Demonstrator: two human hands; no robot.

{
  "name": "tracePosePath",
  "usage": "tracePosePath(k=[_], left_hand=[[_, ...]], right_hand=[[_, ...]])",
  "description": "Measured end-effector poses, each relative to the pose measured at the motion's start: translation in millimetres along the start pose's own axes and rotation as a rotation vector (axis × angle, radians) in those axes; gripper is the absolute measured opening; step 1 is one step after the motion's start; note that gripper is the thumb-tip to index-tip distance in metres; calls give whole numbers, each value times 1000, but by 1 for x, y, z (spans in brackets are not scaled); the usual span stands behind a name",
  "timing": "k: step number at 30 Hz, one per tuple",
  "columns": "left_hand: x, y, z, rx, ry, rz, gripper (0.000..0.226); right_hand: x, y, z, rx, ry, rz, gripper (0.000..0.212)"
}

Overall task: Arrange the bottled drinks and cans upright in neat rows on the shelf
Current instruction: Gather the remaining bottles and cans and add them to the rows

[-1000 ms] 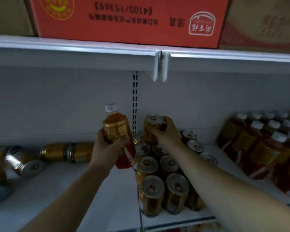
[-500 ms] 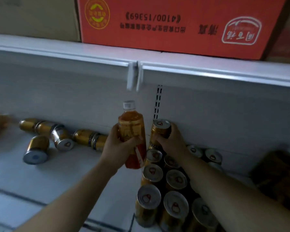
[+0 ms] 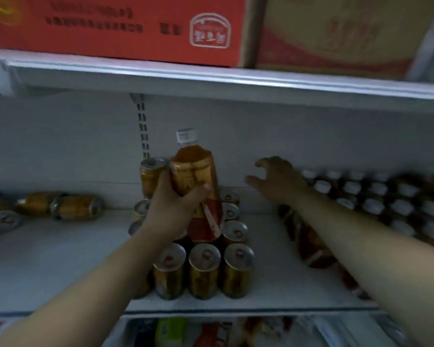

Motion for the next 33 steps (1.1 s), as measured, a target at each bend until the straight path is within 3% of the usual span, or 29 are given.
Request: tracePosePath(k=[4, 6, 10, 16, 23, 28, 33], left_hand=[[-66, -31, 8, 76, -10, 199, 49], [-97, -51, 17, 86, 51, 288, 55], [-148, -82, 53, 172, 82, 396, 63], [-213, -113, 127, 252, 180, 334, 75], [-253, -121, 152, 208, 195, 104, 70], [-272, -121, 159, 138, 356, 206, 96], [-274, -119, 161, 156, 457, 171, 97]], right_hand=[[24, -52, -98, -243, -95, 12, 76], [31, -79, -139, -299, -162, 36, 70], [29, -111, -194, -354, -261, 132, 81], [9, -125, -230, -324, -210, 237, 96], [1, -122, -234, -259, -177, 163, 68], [0, -121, -235, -250, -191, 139, 68], [-1, -120, -235, -236, -211, 129, 71]])
Point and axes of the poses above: each hand's wrist, its own y-axis towards the middle knuckle, its own x-axis out of the back of the hand, z = x × y, the point moved 7 cm from there along y, towards the middle knuckle, and after that the axes turned 14 degrees about -y, right-handed, at the moved point
